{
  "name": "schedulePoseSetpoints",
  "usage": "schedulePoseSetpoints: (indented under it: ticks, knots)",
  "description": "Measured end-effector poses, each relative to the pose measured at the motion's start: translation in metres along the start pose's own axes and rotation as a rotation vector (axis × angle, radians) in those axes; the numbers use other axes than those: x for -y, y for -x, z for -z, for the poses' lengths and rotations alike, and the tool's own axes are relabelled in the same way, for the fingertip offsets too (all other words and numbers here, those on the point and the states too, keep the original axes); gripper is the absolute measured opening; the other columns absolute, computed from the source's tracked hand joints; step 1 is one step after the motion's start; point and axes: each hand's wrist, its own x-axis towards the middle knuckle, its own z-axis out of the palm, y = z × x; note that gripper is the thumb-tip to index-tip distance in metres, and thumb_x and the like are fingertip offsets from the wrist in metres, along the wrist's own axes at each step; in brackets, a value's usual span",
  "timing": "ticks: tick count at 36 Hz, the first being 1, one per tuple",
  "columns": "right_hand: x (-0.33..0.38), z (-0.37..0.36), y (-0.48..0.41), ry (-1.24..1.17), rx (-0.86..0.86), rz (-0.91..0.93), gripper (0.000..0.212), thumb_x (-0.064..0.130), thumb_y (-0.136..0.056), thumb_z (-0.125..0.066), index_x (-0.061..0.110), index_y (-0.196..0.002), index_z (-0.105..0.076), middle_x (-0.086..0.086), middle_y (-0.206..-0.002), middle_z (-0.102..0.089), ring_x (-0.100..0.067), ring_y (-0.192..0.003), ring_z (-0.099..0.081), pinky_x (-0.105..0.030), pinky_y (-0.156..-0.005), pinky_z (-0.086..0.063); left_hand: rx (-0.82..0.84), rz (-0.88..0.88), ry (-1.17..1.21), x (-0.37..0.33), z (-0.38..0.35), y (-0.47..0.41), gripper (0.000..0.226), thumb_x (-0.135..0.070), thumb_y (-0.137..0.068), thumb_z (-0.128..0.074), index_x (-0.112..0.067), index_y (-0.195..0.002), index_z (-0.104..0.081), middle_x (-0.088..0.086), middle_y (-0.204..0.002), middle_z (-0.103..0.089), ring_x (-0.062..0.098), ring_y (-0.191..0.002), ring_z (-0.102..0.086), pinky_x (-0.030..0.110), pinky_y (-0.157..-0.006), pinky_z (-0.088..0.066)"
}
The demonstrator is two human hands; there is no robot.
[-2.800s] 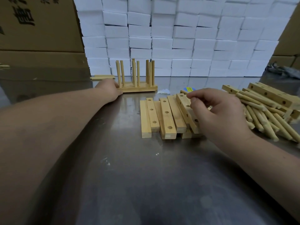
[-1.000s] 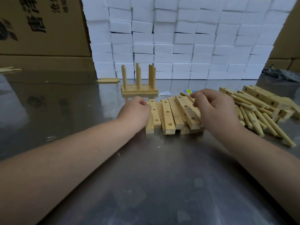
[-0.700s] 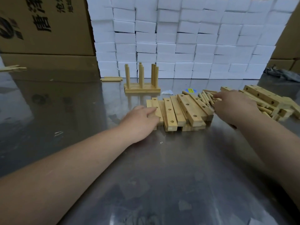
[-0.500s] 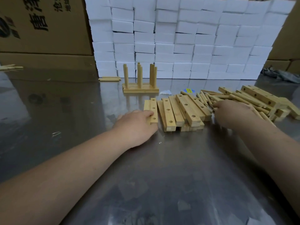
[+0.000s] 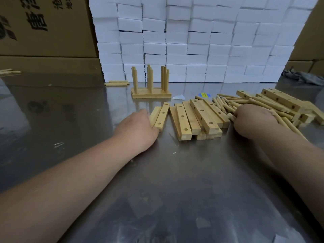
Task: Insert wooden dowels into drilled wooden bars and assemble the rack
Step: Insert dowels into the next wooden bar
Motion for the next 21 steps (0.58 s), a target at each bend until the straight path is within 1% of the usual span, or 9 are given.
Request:
schedulePoseSetpoints:
  ticks: [3, 5, 7, 9, 12, 14, 17, 19, 21]
  knots:
    - [0.003, 0.001, 0.001, 0.012, -0.012, -0.021, 0.015, 0.012, -0.085, -0.051, 0.010, -0.070, -0.053, -0.006, -0.068, -0.051, -0.020, -0.057, -0.045, -0.026, -0.045, -0.029, -0.059, 0.001, 0.055, -0.001, 0.002, 0.001, 0.039, -0.031, -0.091, -0.047, -0.017, -0.126, -0.044, 0.000, -0.100, -0.055, 0.020, -0.083, -0.048, 0.033, -0.067, -0.037]
    - [0.005, 0.002, 0.002, 0.023, 0.000, -0.030, 0.019, 0.015, -0.085, -0.055, 0.011, -0.067, -0.050, -0.005, -0.067, -0.048, -0.019, -0.057, -0.043, -0.028, -0.049, -0.031, -0.111, -0.014, 0.118, -0.002, 0.002, 0.001, 0.038, -0.030, -0.094, -0.043, -0.017, -0.129, -0.042, 0.000, -0.100, -0.052, 0.018, -0.078, -0.048, 0.032, -0.066, -0.036]
    - [0.005, 0.004, 0.004, 0.012, 0.013, -0.032, 0.018, 0.017, -0.084, -0.058, 0.012, -0.068, -0.053, -0.006, -0.068, -0.051, -0.020, -0.058, -0.045, -0.028, -0.050, -0.034, -0.155, -0.035, 0.244, -0.002, 0.001, 0.000, 0.038, -0.027, -0.096, -0.040, -0.018, -0.133, -0.039, -0.002, -0.100, -0.050, 0.013, -0.071, -0.049, 0.031, -0.062, -0.036]
    - [0.003, 0.006, 0.006, -0.002, 0.020, -0.030, 0.007, 0.015, -0.082, -0.058, 0.013, -0.077, -0.062, -0.006, -0.071, -0.057, -0.021, -0.062, -0.050, -0.026, -0.049, -0.035, -0.177, -0.043, 0.422, -0.003, 0.000, -0.001, 0.038, -0.023, -0.098, -0.037, -0.022, -0.136, -0.037, -0.003, -0.096, -0.051, 0.010, -0.066, -0.049, 0.030, -0.055, -0.034]
    - [0.004, 0.008, 0.010, -0.001, 0.042, -0.033, 0.016, 0.014, -0.081, -0.060, 0.016, -0.095, -0.066, -0.005, -0.081, -0.060, -0.023, -0.073, -0.055, -0.029, -0.059, -0.045, -0.222, -0.051, 0.650, -0.003, -0.001, -0.001, 0.037, -0.017, -0.098, -0.033, -0.025, -0.134, -0.039, -0.010, -0.088, -0.051, 0.008, -0.065, -0.050, 0.026, -0.053, -0.038]
    - [0.006, 0.008, 0.011, 0.009, 0.045, -0.036, 0.020, 0.013, -0.080, -0.062, 0.016, -0.099, -0.065, -0.006, -0.085, -0.060, -0.025, -0.077, -0.055, -0.032, -0.065, -0.047, -0.235, -0.067, 0.722, -0.004, -0.001, -0.001, 0.037, -0.014, -0.097, -0.032, -0.024, -0.131, -0.043, -0.012, -0.082, -0.049, 0.009, -0.067, -0.049, 0.029, -0.059, -0.045]
    - [0.007, 0.007, 0.009, 0.022, 0.024, -0.045, 0.013, 0.012, -0.080, -0.061, 0.012, -0.092, -0.065, -0.006, -0.076, -0.057, -0.023, -0.067, -0.052, -0.031, -0.060, -0.044, -0.224, -0.095, 0.751, -0.003, -0.003, -0.002, 0.034, -0.013, -0.095, -0.032, -0.026, -0.123, -0.047, -0.008, -0.076, -0.048, 0.012, -0.063, -0.046, 0.035, -0.063, -0.045]
    - [0.006, 0.005, 0.008, 0.018, 0.013, -0.046, 0.009, 0.014, -0.080, -0.062, 0.013, -0.088, -0.065, -0.006, -0.074, -0.057, -0.022, -0.064, -0.051, -0.028, -0.055, -0.040, -0.224, -0.106, 0.779, -0.003, -0.003, -0.003, 0.030, -0.013, -0.094, -0.033, -0.032, -0.112, -0.046, -0.007, -0.074, -0.048, 0.012, -0.061, -0.044, 0.034, -0.060, -0.043]
    - [0.004, 0.004, 0.007, 0.019, 0.003, -0.049, 0.006, 0.016, -0.082, -0.060, 0.011, -0.078, -0.061, -0.006, -0.070, -0.055, -0.021, -0.061, -0.050, -0.024, -0.049, -0.035, -0.221, -0.121, 0.822, -0.003, -0.004, -0.003, 0.029, -0.013, -0.094, -0.033, -0.036, -0.102, -0.047, -0.006, -0.070, -0.046, 0.011, -0.058, -0.041, 0.032, -0.057, -0.039]
